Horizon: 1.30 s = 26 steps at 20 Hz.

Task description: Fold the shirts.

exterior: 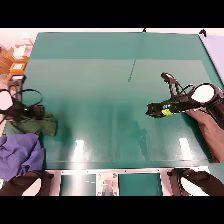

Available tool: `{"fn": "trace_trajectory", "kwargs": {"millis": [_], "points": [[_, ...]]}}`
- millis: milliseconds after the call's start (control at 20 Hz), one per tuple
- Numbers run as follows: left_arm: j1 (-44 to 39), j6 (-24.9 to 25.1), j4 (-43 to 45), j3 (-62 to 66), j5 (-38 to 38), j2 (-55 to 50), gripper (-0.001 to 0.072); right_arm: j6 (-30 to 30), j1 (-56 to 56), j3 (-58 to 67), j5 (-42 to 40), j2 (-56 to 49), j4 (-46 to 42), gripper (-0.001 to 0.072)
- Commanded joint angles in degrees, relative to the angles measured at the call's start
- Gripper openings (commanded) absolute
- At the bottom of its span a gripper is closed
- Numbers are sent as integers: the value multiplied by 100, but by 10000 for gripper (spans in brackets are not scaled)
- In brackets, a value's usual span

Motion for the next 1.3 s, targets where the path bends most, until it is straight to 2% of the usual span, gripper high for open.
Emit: {"fn": "trace_trajectory", "kwargs": {"millis": [0,150,300,350,400,450,650,750,1000,1250], "points": [[1021,76,811,33,420,-638,720,2,0,-2,2,4,4,14],[1655,378,680,33,1226,-1239,720,0,0,-2,2,4,2,15],[1834,476,638,33,1716,-1864,720,0,-2,-2,2,4,2,14],[1832,546,647,33,1727,-2055,675,2,-2,-2,2,4,2,14],[1832,664,603,33,1707,-2218,318,2,-2,-2,2,4,2,14],[1832,804,531,39,1679,-2280,42,0,-2,-2,2,4,2,15],[1755,1290,-317,896,1180,-2205,27,0,0,-2,-68,4,4,14],[1375,1469,-763,1773,800,-2015,27,0,0,-2,-153,4,4,14],[-557,1488,-1869,3976,205,-1755,27,0,-17,24,-214,4,92,15],[-2533,1198,-2542,4428,721,-1902,27,0,-933,802,629,11,94,14]]}}
